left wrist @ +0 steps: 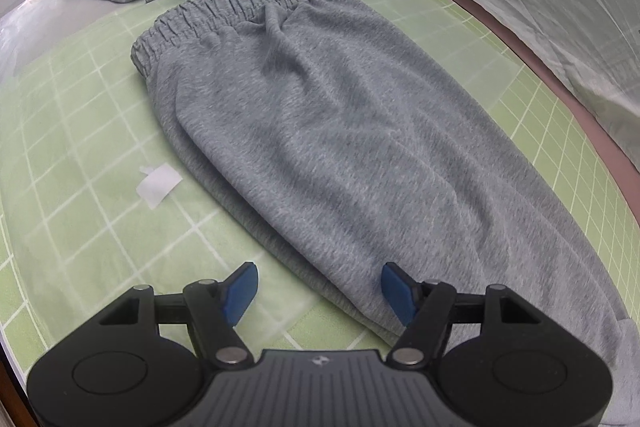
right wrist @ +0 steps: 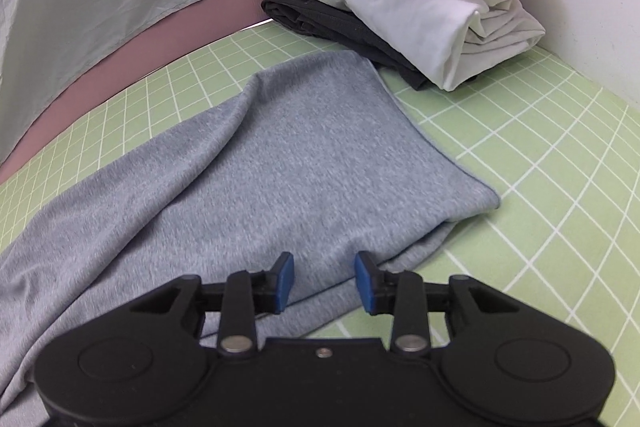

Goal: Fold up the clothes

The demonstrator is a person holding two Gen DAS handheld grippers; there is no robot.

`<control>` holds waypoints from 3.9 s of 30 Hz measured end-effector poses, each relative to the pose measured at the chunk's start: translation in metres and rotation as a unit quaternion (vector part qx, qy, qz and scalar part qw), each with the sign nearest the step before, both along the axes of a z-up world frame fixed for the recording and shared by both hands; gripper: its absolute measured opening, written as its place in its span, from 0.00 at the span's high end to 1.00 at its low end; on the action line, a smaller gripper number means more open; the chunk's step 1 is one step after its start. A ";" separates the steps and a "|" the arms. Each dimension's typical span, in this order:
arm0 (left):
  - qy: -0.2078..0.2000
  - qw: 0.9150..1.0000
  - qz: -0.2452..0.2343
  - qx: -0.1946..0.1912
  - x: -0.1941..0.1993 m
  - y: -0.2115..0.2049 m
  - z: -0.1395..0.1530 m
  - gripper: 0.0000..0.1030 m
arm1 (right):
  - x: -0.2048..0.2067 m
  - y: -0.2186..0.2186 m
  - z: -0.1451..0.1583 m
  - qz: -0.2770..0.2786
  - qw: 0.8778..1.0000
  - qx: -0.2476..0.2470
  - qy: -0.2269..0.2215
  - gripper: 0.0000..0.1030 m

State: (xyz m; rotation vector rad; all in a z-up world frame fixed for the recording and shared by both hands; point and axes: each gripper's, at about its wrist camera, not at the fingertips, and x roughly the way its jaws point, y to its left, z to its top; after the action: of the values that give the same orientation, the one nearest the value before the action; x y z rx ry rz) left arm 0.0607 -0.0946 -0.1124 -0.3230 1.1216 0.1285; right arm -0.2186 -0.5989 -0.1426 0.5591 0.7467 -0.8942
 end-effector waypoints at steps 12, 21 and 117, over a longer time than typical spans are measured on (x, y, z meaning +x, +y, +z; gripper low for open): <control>-0.057 0.998 0.006 -0.025 0.012 0.005 0.034 0.99 | -0.022 -0.010 0.037 -0.020 0.998 -0.043 -0.043 1.00; -0.134 0.990 0.022 -0.042 0.046 0.017 0.077 0.98 | -0.039 -0.026 0.056 -0.021 0.997 -0.047 -0.051 1.00; -0.052 0.995 -0.072 -0.050 0.004 0.006 0.056 0.68 | -0.013 -0.015 0.046 0.005 0.999 -0.040 -0.004 0.61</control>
State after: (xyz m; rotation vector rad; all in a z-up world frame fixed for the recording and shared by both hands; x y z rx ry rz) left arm 0.0650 -0.0891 -0.0567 -0.3328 1.0465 -0.0709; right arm -0.2314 -0.6143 -0.0968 0.4880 0.7022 -0.9072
